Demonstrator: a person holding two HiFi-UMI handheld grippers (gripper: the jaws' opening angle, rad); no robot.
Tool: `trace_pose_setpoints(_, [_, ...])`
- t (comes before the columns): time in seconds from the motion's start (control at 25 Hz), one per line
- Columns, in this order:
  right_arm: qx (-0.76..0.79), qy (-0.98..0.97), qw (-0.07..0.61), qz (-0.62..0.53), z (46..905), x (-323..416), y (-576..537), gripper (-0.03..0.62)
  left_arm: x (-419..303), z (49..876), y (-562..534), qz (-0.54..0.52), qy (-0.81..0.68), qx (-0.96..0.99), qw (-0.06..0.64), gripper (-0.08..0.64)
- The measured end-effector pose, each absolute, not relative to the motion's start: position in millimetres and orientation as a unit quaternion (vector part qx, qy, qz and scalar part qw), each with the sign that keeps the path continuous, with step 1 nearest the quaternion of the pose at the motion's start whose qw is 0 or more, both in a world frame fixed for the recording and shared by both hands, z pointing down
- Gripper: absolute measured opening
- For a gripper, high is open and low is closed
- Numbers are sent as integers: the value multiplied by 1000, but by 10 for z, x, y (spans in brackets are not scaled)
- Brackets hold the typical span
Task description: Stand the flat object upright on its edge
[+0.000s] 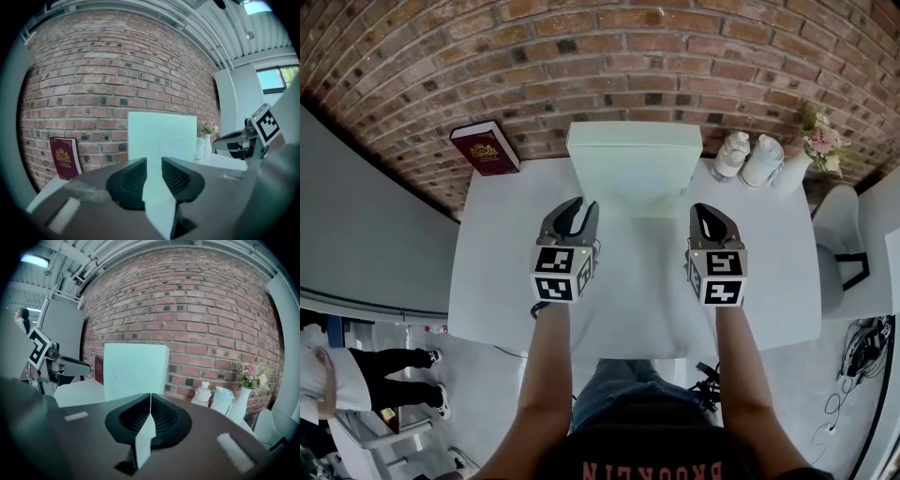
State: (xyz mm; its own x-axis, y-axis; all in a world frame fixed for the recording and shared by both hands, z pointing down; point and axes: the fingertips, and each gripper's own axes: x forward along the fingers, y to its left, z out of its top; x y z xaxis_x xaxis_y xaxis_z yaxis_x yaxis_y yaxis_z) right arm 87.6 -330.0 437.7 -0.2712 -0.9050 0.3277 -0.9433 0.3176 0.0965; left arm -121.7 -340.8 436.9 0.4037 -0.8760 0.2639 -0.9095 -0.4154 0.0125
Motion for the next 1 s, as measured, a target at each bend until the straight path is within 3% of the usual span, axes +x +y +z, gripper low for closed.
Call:
trace_pose_setpoints(0.16, [569, -806, 154, 58, 4291, 871, -3119, 0, -1192, 4200, -3226, 92, -559, 822, 61, -2])
trace_pose_setpoints(1.0, [543, -834, 92, 7, 3649, 801, -2456, -2, -966, 3652, -2537, 60, -564, 824, 4, -2])
